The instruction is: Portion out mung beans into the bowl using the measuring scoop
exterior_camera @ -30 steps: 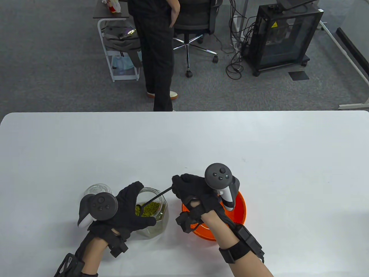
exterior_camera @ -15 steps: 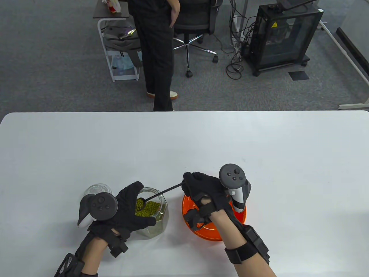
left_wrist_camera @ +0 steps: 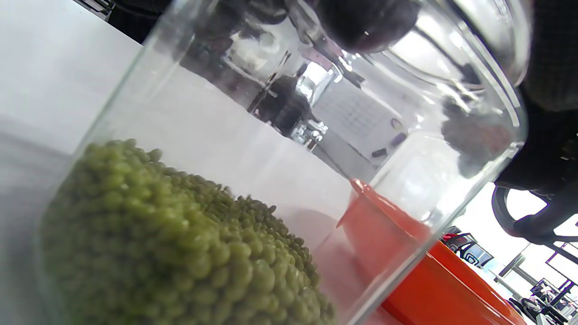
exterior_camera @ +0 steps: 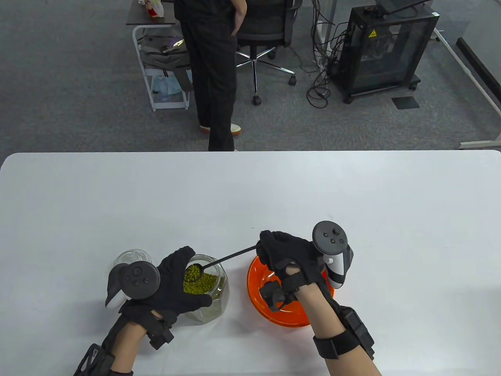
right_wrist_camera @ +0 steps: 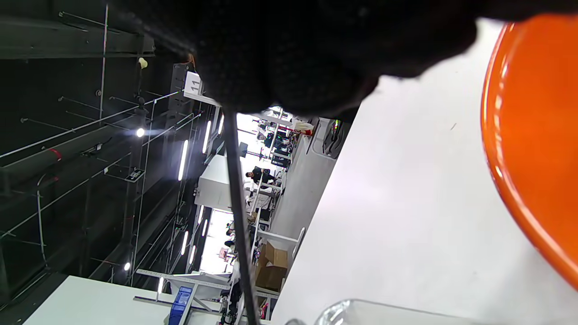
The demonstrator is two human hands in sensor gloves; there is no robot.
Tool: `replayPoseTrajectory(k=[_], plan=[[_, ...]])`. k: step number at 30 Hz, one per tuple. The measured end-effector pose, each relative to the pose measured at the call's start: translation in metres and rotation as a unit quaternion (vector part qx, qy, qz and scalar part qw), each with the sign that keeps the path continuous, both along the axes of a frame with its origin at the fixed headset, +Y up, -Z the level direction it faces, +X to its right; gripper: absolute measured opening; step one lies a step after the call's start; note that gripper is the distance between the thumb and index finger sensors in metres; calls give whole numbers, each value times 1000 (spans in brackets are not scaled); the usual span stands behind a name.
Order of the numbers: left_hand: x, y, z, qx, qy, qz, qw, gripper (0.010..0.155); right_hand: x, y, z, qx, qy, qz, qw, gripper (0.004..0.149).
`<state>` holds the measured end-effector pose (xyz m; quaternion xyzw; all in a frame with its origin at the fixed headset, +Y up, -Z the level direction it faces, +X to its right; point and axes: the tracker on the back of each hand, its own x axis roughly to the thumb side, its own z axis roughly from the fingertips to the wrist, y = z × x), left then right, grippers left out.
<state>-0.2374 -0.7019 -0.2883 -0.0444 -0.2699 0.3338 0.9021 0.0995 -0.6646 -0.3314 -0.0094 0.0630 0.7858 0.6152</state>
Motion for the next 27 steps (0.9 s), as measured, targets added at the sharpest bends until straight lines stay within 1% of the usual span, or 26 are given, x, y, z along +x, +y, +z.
replayPoseTrajectory(k=[8,15,20,24,27], plan=[[0,0,0,0,0,0,1000,126,19,6,7,2,-1,-31,1000,43],[0,0,0,-1,0,1,1000,126,39,12,13,7,-20,-56,998,43],[0,0,0,-1,0,0,1000,126,67,14,17,8,-37,-88,995,43],[0,0,0,-1,-1,0,1000,126,92,14,20,9,-57,-87,995,43],[0,0,0,-1,-1,-1,1000,126,112,9,22,5,-72,-88,993,43]])
